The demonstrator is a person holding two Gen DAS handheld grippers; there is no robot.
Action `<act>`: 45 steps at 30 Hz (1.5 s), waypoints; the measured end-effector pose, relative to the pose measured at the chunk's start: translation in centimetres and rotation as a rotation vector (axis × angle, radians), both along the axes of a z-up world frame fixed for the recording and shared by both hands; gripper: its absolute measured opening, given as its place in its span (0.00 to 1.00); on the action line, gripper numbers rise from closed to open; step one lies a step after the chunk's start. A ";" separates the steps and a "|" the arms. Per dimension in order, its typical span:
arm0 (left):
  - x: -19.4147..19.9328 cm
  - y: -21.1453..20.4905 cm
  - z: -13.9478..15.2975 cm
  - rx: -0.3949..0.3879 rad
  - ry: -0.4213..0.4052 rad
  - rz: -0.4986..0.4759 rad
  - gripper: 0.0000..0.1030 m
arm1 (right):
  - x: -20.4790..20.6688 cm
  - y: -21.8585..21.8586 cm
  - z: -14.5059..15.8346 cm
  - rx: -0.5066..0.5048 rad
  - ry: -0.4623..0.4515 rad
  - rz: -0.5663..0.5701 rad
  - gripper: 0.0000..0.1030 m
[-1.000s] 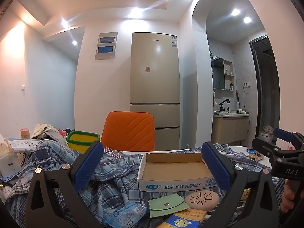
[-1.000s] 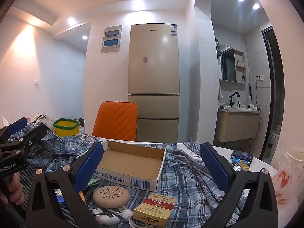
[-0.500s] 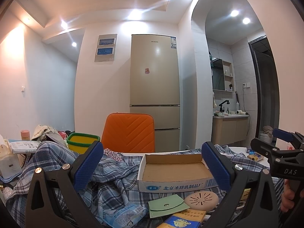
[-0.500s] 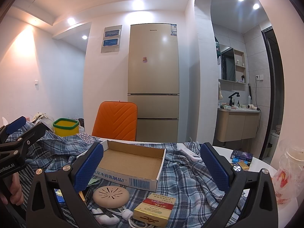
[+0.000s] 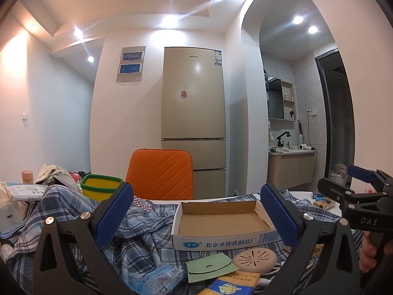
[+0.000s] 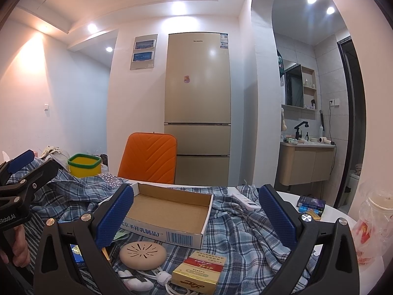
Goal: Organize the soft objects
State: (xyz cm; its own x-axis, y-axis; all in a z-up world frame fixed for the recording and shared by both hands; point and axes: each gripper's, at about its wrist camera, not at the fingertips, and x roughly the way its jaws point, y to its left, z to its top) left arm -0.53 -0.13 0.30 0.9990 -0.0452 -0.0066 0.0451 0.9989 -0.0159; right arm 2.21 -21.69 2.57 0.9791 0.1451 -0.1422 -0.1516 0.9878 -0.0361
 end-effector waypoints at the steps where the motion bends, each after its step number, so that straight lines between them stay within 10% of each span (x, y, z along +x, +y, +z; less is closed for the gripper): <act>1: 0.0 0.1 0.0 -0.002 -0.001 -0.003 1.00 | -0.1 0.0 0.1 -0.006 -0.011 -0.028 1.00; 45: 0.5 -0.3 -0.3 0.000 0.036 -0.053 1.00 | -1.1 0.0 -0.2 -0.028 -0.032 -0.042 1.00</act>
State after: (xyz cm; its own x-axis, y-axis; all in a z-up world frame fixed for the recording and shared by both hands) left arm -0.06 -0.38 -0.01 0.9942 -0.0984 -0.0424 0.0977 0.9951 -0.0180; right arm 1.15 -21.69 2.38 0.9883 0.1003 -0.1146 -0.1086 0.9918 -0.0680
